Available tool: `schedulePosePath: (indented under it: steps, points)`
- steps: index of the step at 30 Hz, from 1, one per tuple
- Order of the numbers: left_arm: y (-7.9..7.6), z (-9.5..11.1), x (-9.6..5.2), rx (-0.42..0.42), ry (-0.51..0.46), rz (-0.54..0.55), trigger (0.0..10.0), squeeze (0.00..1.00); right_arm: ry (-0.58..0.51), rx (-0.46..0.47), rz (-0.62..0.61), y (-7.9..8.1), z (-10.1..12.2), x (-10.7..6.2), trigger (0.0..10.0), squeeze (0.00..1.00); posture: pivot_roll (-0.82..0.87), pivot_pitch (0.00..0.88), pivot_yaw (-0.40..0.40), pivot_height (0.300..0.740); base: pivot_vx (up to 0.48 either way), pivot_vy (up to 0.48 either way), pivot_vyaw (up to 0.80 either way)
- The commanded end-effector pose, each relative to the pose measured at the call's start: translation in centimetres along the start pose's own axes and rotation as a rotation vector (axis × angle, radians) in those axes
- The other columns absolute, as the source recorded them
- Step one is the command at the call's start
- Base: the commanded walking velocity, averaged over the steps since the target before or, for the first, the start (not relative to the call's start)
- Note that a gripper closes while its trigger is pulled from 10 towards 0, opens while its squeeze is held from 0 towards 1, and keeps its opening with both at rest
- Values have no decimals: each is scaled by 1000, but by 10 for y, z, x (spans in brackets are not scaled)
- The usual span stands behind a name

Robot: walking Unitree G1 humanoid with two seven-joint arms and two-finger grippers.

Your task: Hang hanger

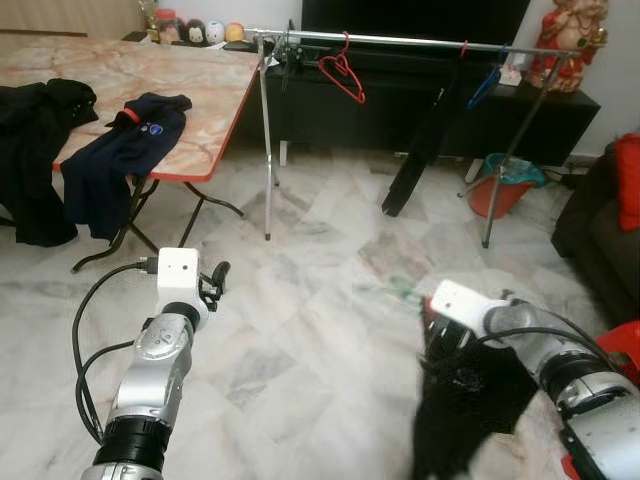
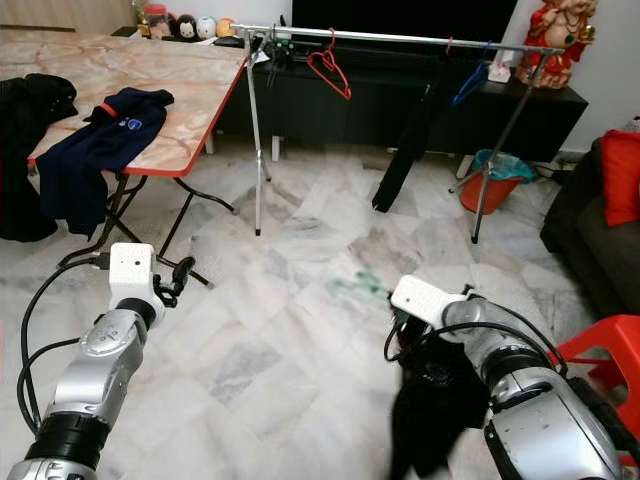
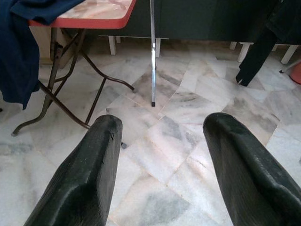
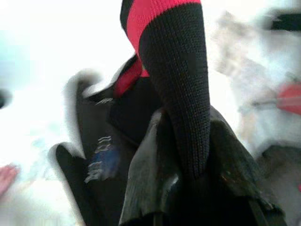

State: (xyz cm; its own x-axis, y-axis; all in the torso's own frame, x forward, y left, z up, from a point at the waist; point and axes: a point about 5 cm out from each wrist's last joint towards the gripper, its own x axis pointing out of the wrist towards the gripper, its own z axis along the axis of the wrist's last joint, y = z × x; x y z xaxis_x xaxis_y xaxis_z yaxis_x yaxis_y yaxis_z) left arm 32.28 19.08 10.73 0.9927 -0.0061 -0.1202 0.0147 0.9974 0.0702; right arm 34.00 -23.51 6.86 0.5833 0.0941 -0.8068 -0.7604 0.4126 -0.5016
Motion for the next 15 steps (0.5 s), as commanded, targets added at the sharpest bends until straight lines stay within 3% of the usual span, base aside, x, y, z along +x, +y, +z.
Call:
schedulePosePath:
  steps: [1,3,5,8,10,12,15]
  points:
    - [-8,-11,-2,-1,58,-58,10000,0,-67,-64,30,-13,19,-7,0,0,142,0,-120,740,0,0,0]
    - [-14,-24,-5,18,134,-115,10000,0,-99,-87,16,-22,33,-11,0,0,143,0,-121,740,0,0,0]
    - [-18,-35,-9,42,186,-143,10000,0,-109,-169,69,-25,44,-14,0,0,142,0,-123,740,0,0,0]
    - [-20,-40,-11,11,211,-145,10000,0,-119,-225,76,-30,56,-18,0,0,144,0,-127,740,0,0,0]
    - [-18,-51,-14,-1,282,-122,10000,0,-154,-239,32,-39,76,-22,0,0,146,0,-131,740,0,0,0]
    - [-18,-54,-15,2,301,-119,10000,0,-163,-244,11,-43,82,-24,0,0,145,0,-134,740,0,0,0]
    - [-29,-67,-22,-23,374,-217,10000,0,-209,-226,-83,-54,107,-30,0,0,164,0,-142,740,0,0,0]
